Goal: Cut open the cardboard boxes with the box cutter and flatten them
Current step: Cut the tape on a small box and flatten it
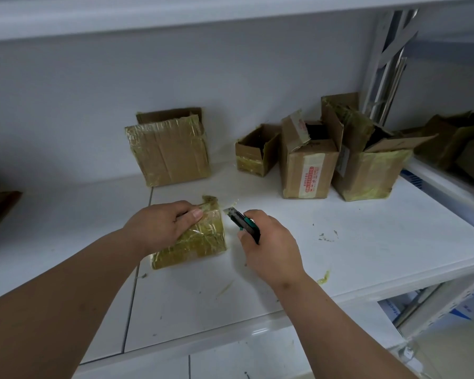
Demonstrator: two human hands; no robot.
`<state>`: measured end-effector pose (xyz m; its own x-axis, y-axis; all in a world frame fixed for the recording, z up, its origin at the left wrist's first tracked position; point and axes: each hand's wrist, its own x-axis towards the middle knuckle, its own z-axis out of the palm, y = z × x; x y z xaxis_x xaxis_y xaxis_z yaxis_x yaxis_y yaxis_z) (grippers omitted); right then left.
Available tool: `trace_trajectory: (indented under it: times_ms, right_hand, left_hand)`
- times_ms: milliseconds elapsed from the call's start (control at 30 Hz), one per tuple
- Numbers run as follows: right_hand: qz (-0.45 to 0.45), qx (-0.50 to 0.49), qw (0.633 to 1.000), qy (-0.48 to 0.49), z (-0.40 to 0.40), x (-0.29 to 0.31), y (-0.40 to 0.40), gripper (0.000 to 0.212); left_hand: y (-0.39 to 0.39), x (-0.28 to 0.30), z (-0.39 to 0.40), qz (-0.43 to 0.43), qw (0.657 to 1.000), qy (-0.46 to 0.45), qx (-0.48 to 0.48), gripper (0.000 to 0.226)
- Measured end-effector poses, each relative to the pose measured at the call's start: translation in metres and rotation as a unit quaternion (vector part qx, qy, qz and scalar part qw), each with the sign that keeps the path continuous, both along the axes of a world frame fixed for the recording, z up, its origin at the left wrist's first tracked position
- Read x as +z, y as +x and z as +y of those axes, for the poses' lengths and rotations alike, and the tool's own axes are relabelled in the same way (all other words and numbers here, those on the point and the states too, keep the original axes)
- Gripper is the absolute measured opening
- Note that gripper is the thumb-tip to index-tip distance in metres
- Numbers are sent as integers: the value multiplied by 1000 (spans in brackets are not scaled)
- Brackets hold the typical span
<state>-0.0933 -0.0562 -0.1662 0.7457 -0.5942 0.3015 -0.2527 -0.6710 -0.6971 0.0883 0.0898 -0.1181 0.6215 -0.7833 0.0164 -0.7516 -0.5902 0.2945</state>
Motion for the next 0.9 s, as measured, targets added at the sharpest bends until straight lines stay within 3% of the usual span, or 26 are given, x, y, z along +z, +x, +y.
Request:
trace_trajectory:
  times_ms: [467, 700, 900]
  right_hand:
    - [-21, 17, 999, -36, 1, 0, 7, 32]
    - [-53, -1, 987, -149, -6, -13, 4, 29]
    - [-39, -9, 987, -155, -2, -21, -5, 32]
  left_hand:
    - [-1, 2, 0, -1, 1000, -3, 0, 59]
    - [-2, 4, -5, -9, 999, 30, -27, 53]
    - [-1, 6, -10, -8, 997, 45, -56, 58]
